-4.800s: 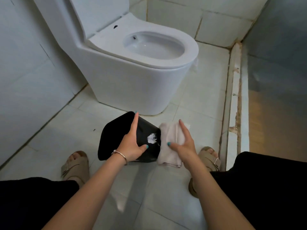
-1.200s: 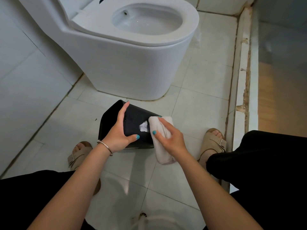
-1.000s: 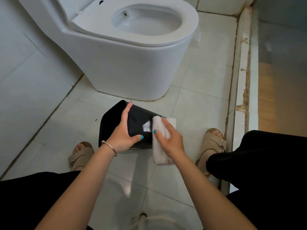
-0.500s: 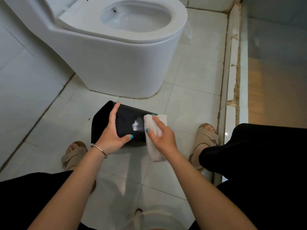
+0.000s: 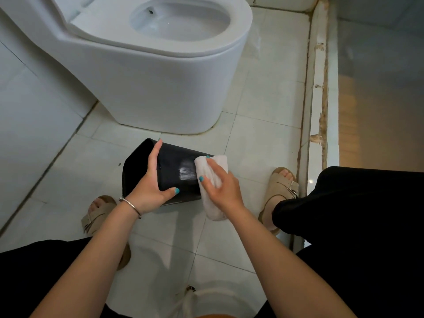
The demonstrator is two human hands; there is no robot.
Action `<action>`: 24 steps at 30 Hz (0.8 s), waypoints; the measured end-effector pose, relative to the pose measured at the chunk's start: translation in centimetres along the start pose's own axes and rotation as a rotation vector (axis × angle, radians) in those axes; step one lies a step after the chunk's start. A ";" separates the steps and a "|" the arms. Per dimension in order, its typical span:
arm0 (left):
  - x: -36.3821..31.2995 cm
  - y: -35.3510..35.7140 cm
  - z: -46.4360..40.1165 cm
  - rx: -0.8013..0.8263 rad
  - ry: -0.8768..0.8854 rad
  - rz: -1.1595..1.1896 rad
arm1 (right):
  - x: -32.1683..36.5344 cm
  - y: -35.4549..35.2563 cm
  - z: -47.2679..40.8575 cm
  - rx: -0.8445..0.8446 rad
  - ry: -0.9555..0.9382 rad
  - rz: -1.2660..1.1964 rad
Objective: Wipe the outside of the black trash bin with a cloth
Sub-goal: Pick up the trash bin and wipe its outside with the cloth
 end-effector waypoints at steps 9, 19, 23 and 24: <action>0.3 -0.6 -0.3 0.013 -0.001 0.010 | 4.2 1.9 -0.3 0.075 -0.174 -0.098; 0.7 -0.4 1.2 -0.333 -0.109 -0.039 | -3.2 -0.4 -0.1 -0.004 0.154 -0.059; 1.1 -1.3 0.9 -0.321 -0.129 0.026 | -2.6 0.0 -0.6 -0.006 0.154 -0.080; 1.1 -1.4 0.9 -0.308 -0.131 0.034 | -2.6 0.0 -0.5 -0.011 0.161 -0.085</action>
Point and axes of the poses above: each hand's wrist, its own z-axis away from the middle knuckle, its own y-axis out of the palm, x = y × z, the point moved 8 cm from there along -z, towards the middle knuckle, and after that the axes turned 15 degrees about -y, right-handed, at the moved point
